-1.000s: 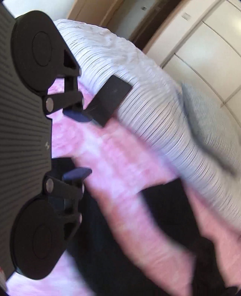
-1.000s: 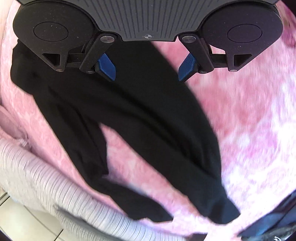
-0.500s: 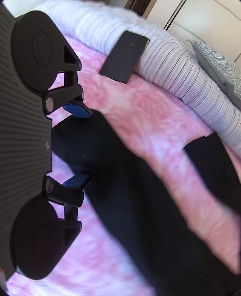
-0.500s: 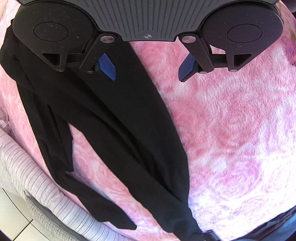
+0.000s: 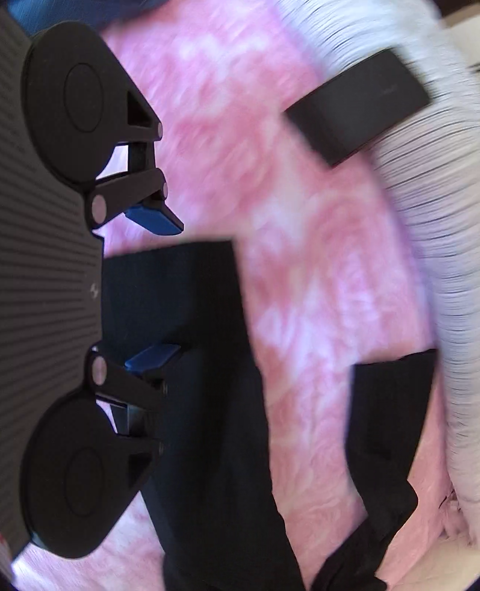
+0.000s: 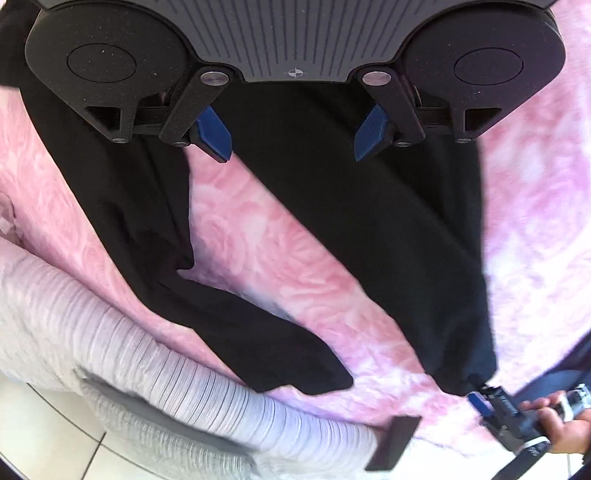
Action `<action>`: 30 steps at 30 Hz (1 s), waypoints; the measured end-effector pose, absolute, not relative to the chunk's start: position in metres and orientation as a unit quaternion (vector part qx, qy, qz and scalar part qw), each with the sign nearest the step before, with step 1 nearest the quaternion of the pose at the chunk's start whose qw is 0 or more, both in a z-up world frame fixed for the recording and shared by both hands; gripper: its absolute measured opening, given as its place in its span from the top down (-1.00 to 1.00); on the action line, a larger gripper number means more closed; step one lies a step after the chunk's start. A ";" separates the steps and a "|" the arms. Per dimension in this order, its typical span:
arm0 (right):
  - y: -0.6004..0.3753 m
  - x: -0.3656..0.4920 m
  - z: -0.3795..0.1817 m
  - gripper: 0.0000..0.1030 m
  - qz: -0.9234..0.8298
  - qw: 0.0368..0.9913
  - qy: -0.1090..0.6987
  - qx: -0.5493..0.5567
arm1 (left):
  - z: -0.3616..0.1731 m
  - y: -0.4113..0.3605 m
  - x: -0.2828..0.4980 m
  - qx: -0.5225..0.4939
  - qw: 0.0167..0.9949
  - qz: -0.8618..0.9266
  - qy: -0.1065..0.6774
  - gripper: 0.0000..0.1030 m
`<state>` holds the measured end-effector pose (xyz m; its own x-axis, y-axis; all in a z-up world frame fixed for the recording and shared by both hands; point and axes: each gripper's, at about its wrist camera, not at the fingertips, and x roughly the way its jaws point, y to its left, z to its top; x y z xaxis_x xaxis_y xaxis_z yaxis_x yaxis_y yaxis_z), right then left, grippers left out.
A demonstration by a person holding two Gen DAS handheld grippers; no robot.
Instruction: Fold clothes
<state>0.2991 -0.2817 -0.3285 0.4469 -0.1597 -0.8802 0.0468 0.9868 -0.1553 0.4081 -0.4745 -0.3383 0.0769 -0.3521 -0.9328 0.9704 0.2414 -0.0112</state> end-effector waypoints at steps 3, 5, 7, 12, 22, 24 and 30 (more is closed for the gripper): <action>-0.292 0.316 -0.353 0.22 -0.032 0.826 0.559 -0.057 | -0.338 -0.478 0.400 0.350 0.653 -0.515 0.431 0.63; -0.299 0.323 -0.364 0.83 -0.016 0.812 0.580 -0.060 | -0.325 -0.480 0.399 0.337 0.668 -0.524 0.408 0.67; -0.310 0.327 -0.360 0.87 -0.033 0.821 0.565 -0.068 | -0.308 -0.487 0.405 0.315 0.688 -0.531 0.381 0.68; -0.350 0.339 -0.334 0.97 -0.125 0.853 0.502 -0.066 | -0.277 -0.514 0.415 0.261 0.760 -0.508 0.309 0.54; -0.282 0.253 -0.302 -0.50 -0.161 0.847 0.493 -0.116 | -0.283 -0.473 0.274 0.453 0.649 -0.596 0.134 0.04; -0.255 0.218 -0.310 -0.50 -0.154 0.831 0.523 -0.113 | -0.297 -0.456 0.213 0.488 0.574 -0.651 0.087 0.04; -0.212 0.107 -0.343 -0.49 -0.183 0.763 0.605 -0.134 | -0.352 -0.450 0.096 0.536 0.458 -0.709 0.001 0.07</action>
<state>0.1067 -0.2124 -0.3428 0.2013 -0.4420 -0.8741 0.1182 0.8968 -0.4263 0.0960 -0.4496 -0.3525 -0.0046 -0.6491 -0.7607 0.6506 -0.5796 0.4907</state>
